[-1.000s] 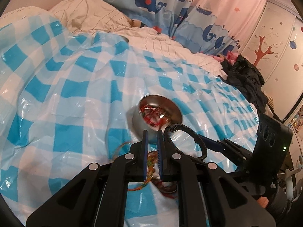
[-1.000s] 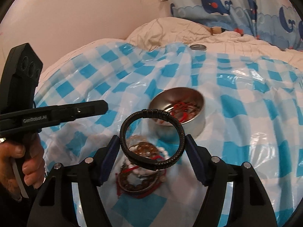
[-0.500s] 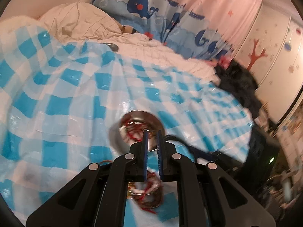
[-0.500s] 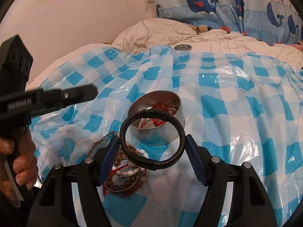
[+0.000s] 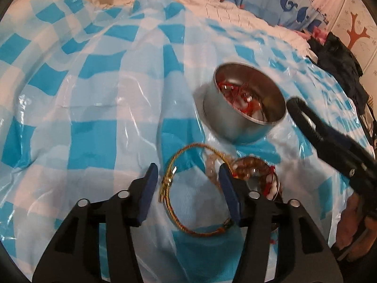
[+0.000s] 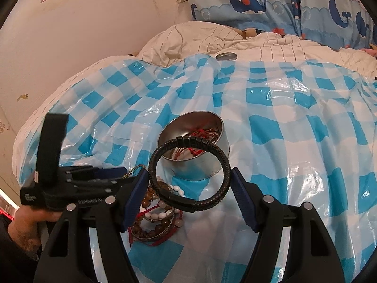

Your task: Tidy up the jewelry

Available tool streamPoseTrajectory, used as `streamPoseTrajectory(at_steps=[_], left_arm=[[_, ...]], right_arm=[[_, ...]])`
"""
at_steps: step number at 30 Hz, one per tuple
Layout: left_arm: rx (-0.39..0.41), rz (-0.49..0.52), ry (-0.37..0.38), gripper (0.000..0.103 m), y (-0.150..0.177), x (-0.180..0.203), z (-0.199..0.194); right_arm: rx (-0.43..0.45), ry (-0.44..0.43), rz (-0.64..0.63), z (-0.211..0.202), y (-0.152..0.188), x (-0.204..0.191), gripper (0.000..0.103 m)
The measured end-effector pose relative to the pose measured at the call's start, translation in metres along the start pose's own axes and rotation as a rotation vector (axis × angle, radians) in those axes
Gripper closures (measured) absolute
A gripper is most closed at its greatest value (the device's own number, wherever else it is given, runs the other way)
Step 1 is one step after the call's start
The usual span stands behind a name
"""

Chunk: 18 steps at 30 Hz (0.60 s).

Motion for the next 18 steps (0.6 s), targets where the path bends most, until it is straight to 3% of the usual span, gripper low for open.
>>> streamPoseTrajectory(at_steps=[2, 3, 9, 18], left_arm=[[-0.009, 0.014, 0.031, 0.094, 0.003, 0.004, -0.003], [0.002, 0.036, 0.023, 0.096, 0.003, 0.006, -0.006], [0.069, 0.019, 0.102, 0.096, -0.008, 0.016, -0.037], [0.239, -0.03, 0.254, 0.096, -0.054, 0.059, -0.073]], right_arm=[[0.002, -0.001, -0.004, 0.0, 0.0, -0.001, 0.035], [0.002, -0.002, -0.006, 0.0, 0.0, -0.001, 0.035], [0.008, 0.004, 0.0, -0.002, -0.001, 0.0, 0.035], [0.03, 0.014, 0.021, -0.008, -0.004, 0.009, 0.035]])
Point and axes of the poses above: each gripper's, at about its wrist camera, not at the fingertips, and z roughly the way its jaws point, x to its right, y to its underside, the point moved 9 cm from there along z, roughly the way its jaws point, and after that the axes turned 10 degrees about -z, right-handed, at the moved point
